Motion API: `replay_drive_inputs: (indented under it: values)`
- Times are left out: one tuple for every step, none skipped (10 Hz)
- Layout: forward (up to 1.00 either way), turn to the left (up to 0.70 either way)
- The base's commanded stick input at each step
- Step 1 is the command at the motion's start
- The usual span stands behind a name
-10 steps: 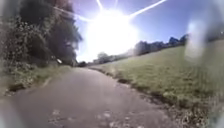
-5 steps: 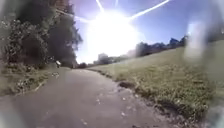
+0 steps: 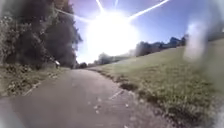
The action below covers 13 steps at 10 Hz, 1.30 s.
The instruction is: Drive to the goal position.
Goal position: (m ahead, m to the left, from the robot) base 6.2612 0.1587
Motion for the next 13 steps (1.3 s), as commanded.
replay_drive_inputs:
  values:
    - [0.45, 0.00]
    - [0.45, 0.00]
    - [0.00, 0.00]
    - [0.00, 0.00]
    - [0.00, 0.00]
    - [0.00, 0.00]
    - [0.00, 0.00]
    - [0.00, 0.00]
    - [0.00, 0.00]
    - [0.00, 0.00]
    - [0.00, 0.00]
    - [0.09, 0.00]
    - [0.36, 0.00]
